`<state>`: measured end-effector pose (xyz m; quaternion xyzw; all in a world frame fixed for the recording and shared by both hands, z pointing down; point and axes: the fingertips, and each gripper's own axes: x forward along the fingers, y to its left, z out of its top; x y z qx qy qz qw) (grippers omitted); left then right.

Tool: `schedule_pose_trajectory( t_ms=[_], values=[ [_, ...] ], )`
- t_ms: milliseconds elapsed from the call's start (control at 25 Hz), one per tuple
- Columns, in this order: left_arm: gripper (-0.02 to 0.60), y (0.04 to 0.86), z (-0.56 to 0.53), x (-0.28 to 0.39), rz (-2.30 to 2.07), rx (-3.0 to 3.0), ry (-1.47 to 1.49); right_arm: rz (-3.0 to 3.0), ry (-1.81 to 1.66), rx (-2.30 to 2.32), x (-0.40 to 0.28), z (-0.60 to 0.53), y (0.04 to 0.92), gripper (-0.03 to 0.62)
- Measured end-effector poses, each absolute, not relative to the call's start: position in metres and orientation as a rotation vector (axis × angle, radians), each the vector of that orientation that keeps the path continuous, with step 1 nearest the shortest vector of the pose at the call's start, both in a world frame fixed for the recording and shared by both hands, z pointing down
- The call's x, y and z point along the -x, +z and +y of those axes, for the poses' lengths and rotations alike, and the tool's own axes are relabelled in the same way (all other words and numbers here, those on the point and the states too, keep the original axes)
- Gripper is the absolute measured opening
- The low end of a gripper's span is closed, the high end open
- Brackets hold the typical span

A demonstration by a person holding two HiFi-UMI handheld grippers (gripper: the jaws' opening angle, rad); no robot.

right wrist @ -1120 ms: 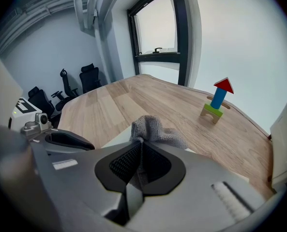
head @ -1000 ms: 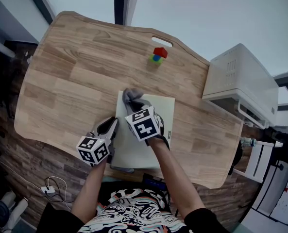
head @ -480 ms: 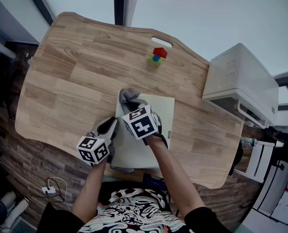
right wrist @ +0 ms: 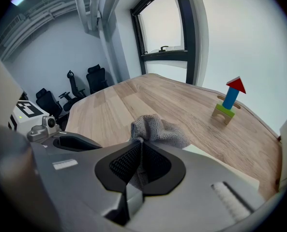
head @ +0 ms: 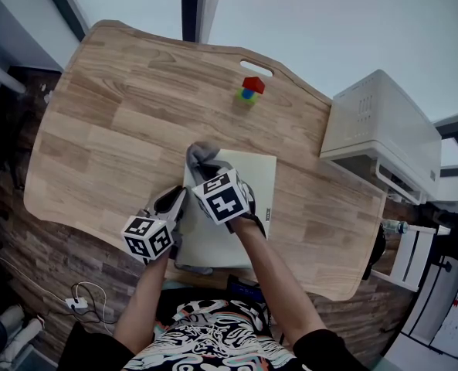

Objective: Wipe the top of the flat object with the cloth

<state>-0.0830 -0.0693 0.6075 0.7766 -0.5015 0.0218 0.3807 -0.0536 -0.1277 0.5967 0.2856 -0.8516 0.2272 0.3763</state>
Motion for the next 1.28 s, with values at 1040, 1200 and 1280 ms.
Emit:
schedule_pose_trajectory(
  t_ms=[1040, 1200, 1280],
  values=[
    [0.117, 0.610, -0.070, 0.083, -1.263, -1.970, 0.029, -2.176, 0.614, -0.700, 0.048, -0.093, 0.599, 0.010],
    [0.117, 0.610, -0.070, 0.084, -1.253, -1.967, 0.014, -2.178, 0.621, -0.702, 0.048, -0.090, 0.599, 0.010],
    [0.117, 0.611, -0.070, 0.084, -1.248, -1.962, 0.005, -2.169, 0.621, -0.696, 0.048, -0.086, 0.599, 0.009]
  ],
)
